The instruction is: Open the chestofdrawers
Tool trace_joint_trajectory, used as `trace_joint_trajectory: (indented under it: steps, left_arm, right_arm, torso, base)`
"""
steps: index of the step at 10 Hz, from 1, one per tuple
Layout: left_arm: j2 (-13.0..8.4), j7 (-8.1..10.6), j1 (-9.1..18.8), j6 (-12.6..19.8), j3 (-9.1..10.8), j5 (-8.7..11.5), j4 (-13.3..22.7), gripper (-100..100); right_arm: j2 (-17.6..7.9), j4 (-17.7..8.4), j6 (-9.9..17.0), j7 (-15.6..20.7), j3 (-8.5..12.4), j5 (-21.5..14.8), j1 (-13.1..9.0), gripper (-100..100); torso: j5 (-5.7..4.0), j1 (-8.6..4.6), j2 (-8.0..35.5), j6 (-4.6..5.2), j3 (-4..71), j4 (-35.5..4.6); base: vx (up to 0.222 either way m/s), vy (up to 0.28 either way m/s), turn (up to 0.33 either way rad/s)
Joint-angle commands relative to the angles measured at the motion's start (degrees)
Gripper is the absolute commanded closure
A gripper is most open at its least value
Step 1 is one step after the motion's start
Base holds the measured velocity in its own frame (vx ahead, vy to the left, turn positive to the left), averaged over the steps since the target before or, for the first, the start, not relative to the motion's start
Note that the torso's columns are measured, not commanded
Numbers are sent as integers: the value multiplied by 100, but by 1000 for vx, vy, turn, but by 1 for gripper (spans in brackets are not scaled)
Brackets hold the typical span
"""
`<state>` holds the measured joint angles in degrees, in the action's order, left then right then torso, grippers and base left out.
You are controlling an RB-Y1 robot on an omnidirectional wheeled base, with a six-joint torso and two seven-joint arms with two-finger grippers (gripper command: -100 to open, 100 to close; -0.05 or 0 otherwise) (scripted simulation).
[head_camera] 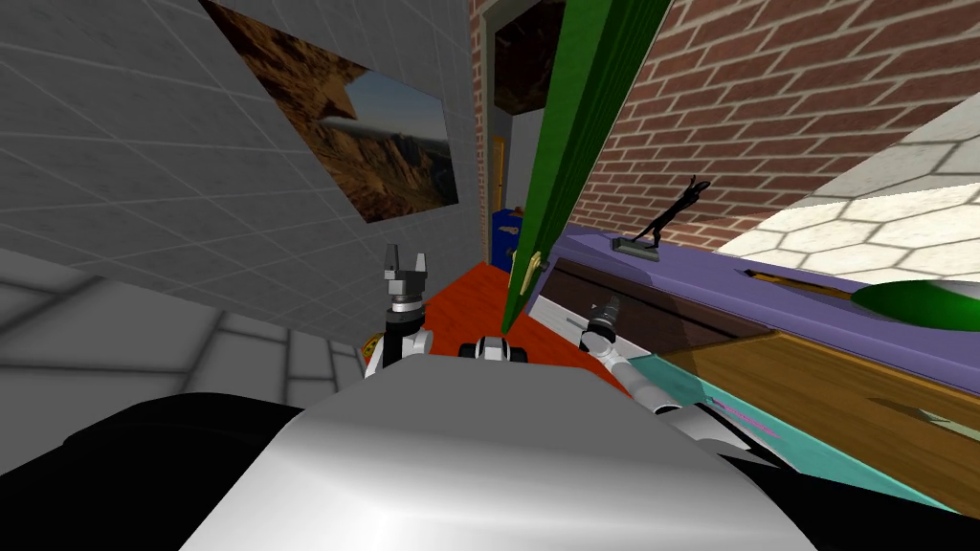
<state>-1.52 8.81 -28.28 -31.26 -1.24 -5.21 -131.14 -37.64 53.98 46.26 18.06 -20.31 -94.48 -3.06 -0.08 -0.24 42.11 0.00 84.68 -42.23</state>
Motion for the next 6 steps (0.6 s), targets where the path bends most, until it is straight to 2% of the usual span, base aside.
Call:
trace_joint_trajectory:
  steps: [1, 5, 6]
  left_arm:
    - [0, 0, 0, 0, 0, 0, 0, 0]
    - [0, 0, 0, 0, 0, 0, 0, 0]
    - [0, 0, 0, 0, 0, 0, 0, 0]
  right_arm:
    - [-117, 61, -261, 86, 67, 178, -51, -100]
    - [-295, -8, -653, 101, 125, 413, -208, -100]
    - [-268, 29, -585, 123, 126, 390, -175, -100]
  torso:
    - [4, 11, 6, 1, -4, -2]
    - [9, 29, 23, 0, -15, -7]
    - [8, 24, 22, 1, -14, -6]
  base:
    - [79, -88, 38]
    - [60, -68, 48]
    - [24, -32, 11]
